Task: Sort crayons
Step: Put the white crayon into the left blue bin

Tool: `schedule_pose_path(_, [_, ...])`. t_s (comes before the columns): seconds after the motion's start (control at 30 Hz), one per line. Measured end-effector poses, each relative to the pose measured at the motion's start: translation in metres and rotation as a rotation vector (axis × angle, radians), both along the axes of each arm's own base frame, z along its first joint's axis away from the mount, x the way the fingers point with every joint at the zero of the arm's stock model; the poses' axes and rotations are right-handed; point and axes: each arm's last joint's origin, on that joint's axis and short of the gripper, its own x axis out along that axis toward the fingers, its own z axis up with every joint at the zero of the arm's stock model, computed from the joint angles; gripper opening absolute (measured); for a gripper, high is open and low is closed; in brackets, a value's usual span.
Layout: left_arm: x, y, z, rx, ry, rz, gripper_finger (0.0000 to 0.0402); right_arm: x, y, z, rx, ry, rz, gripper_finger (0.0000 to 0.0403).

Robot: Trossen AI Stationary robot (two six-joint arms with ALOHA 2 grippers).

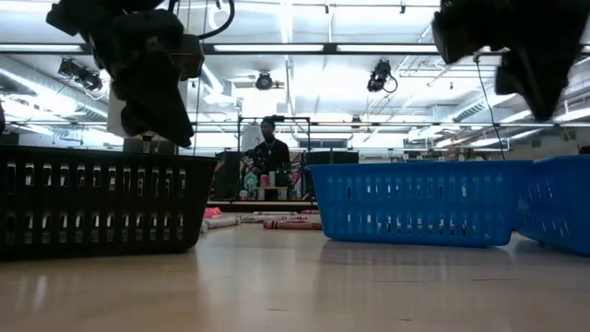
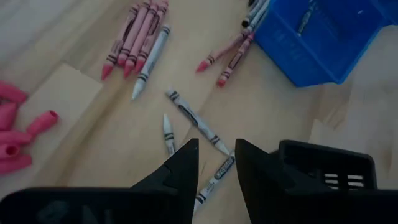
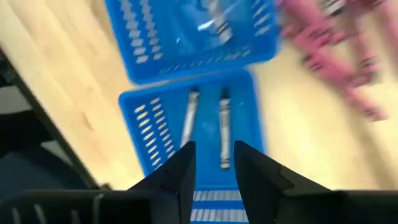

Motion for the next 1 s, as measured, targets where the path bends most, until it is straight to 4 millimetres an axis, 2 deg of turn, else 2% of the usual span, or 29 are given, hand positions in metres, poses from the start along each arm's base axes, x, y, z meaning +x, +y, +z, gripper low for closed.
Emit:
schedule_pose_path(0.2, [-0.001, -0.008, -0.001, 0.026, 0.0, 0.04, 0.0128, 0.003, -0.026, 0.025, -0.11, -0.089, -0.025, 0.0116])
schedule_pose_path(0.33, [-0.002, -0.017, -0.006, 0.079, 0.023, 0.031, 0.0163, 0.002, -0.047, 0.04, -0.134, -0.165, -0.031, 0.0116])
schedule_pose_path(0.47, [0.001, -0.024, -0.02, 0.128, 0.088, -0.007, 0.0194, -0.003, -0.069, 0.05, -0.188, -0.22, -0.002, 0.0116])
schedule_pose_path(0.73, [0.021, -0.036, -0.048, 0.156, 0.101, -0.04, 0.0195, -0.016, -0.106, 0.052, -0.393, -0.293, 0.095, 0.0116])
schedule_pose_path(0.87, [0.027, -0.035, -0.061, 0.161, 0.119, 0.013, 0.0194, -0.017, -0.114, 0.054, -0.414, -0.323, 0.128, 0.0116])
schedule_pose_path(1.0, [0.028, -0.03, -0.066, 0.178, 0.138, 0.068, 0.0194, -0.018, -0.116, 0.057, -0.41, -0.349, 0.152, 0.0116])
